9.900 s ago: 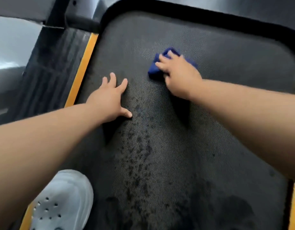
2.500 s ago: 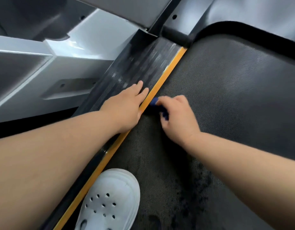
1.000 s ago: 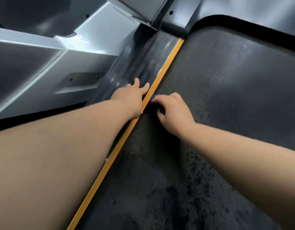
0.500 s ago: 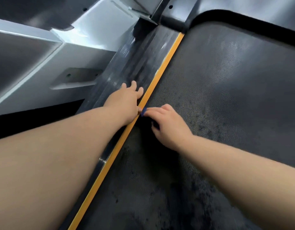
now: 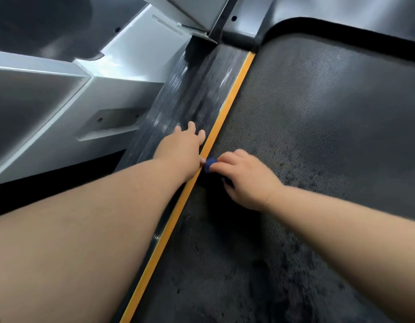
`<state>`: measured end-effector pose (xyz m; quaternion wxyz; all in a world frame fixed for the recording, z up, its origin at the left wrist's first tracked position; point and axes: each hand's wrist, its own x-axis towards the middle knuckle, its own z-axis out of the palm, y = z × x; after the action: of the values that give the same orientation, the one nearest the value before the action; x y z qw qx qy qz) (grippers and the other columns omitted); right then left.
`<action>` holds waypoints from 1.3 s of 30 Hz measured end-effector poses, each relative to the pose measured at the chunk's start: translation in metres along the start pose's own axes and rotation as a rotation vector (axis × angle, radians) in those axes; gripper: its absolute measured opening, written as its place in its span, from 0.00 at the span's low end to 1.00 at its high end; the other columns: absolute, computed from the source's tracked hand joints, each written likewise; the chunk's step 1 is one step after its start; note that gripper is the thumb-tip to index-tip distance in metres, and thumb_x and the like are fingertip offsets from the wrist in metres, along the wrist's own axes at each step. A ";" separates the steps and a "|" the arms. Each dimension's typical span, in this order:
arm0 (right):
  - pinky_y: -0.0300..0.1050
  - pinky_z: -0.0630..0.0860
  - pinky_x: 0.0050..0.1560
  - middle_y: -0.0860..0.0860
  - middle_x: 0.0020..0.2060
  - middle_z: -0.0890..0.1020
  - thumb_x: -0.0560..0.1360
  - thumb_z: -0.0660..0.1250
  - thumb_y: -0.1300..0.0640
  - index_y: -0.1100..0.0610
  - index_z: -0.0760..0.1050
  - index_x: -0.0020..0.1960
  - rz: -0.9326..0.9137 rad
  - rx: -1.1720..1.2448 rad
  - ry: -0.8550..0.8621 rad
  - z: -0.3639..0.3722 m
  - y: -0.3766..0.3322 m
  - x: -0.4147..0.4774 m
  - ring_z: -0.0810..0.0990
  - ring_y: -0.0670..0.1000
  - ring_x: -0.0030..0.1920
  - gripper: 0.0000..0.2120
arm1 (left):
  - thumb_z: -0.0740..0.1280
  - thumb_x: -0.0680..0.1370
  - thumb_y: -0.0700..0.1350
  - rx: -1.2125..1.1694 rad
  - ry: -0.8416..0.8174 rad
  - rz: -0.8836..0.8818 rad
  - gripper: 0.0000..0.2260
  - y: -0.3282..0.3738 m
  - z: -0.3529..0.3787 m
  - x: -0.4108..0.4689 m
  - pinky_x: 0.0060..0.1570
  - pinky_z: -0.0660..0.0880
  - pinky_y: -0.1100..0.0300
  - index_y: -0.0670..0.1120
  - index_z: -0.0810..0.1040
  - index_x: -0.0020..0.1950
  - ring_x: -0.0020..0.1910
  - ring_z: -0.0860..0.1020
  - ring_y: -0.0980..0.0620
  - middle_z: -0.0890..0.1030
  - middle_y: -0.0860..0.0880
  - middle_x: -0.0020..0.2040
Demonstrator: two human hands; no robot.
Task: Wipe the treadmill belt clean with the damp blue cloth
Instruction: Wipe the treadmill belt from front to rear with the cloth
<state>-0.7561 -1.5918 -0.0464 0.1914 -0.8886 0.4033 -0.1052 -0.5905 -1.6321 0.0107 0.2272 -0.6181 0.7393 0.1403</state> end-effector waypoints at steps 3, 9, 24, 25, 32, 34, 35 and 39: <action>0.53 0.76 0.49 0.52 0.51 0.80 0.67 0.65 0.60 0.47 0.78 0.55 0.079 -0.154 0.007 -0.023 0.038 0.020 0.75 0.60 0.48 0.18 | 0.61 0.81 0.50 0.002 -0.002 -0.004 0.29 -0.002 0.001 0.000 0.65 0.66 0.48 0.49 0.50 0.78 0.75 0.53 0.40 0.46 0.46 0.78; 0.52 0.72 0.56 0.53 0.55 0.74 0.72 0.62 0.59 0.49 0.74 0.56 0.559 -0.144 0.146 -0.027 0.036 0.012 0.70 0.60 0.53 0.14 | 0.62 0.81 0.49 -0.014 -0.027 0.000 0.30 0.002 0.000 -0.001 0.68 0.65 0.45 0.48 0.50 0.78 0.76 0.51 0.38 0.46 0.44 0.78; 0.53 0.71 0.54 0.57 0.53 0.74 0.72 0.63 0.58 0.53 0.74 0.58 0.588 -0.204 0.115 -0.038 0.045 -0.013 0.70 0.61 0.54 0.14 | 0.64 0.79 0.42 -0.005 0.193 0.055 0.24 0.017 0.014 -0.013 0.70 0.59 0.44 0.46 0.61 0.74 0.74 0.55 0.42 0.56 0.44 0.75; 0.53 0.73 0.52 0.57 0.52 0.74 0.72 0.63 0.57 0.54 0.74 0.57 0.526 -0.180 0.137 -0.028 0.032 -0.021 0.71 0.60 0.53 0.14 | 0.64 0.78 0.44 0.040 0.268 0.140 0.21 0.023 0.017 -0.016 0.68 0.62 0.48 0.45 0.66 0.71 0.72 0.59 0.44 0.61 0.44 0.73; 0.51 0.75 0.39 0.53 0.43 0.80 0.69 0.58 0.54 0.53 0.78 0.51 0.162 -0.320 0.157 -0.028 0.064 -0.044 0.76 0.60 0.42 0.14 | 0.67 0.74 0.61 -0.115 -0.120 0.209 0.44 0.066 0.036 -0.024 0.71 0.57 0.49 0.44 0.44 0.78 0.76 0.46 0.41 0.40 0.38 0.77; 0.53 0.74 0.43 0.54 0.47 0.80 0.69 0.64 0.57 0.53 0.78 0.51 0.398 -0.426 0.231 -0.047 0.087 -0.034 0.75 0.61 0.47 0.12 | 0.68 0.73 0.60 -0.107 -0.147 0.198 0.48 0.076 0.034 -0.021 0.70 0.60 0.46 0.46 0.39 0.78 0.76 0.42 0.38 0.39 0.33 0.75; 0.54 0.73 0.47 0.55 0.50 0.79 0.69 0.65 0.58 0.54 0.78 0.54 0.520 -0.408 0.210 -0.050 0.089 -0.031 0.74 0.62 0.50 0.14 | 0.69 0.73 0.60 -0.104 -0.153 0.181 0.49 0.081 0.034 -0.019 0.69 0.61 0.46 0.45 0.38 0.78 0.76 0.42 0.36 0.39 0.32 0.75; 0.54 0.75 0.50 0.57 0.49 0.76 0.70 0.62 0.57 0.58 0.76 0.53 0.554 -0.167 0.216 -0.030 0.045 -0.047 0.73 0.60 0.50 0.13 | 0.69 0.73 0.60 -0.098 -0.136 0.149 0.49 0.086 0.036 -0.015 0.70 0.61 0.48 0.45 0.39 0.78 0.75 0.42 0.36 0.40 0.31 0.75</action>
<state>-0.8281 -1.5909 -0.0399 0.0949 -0.7411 0.6556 -0.1094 -0.6668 -1.5845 -0.0191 0.2353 -0.5607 0.7583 0.2347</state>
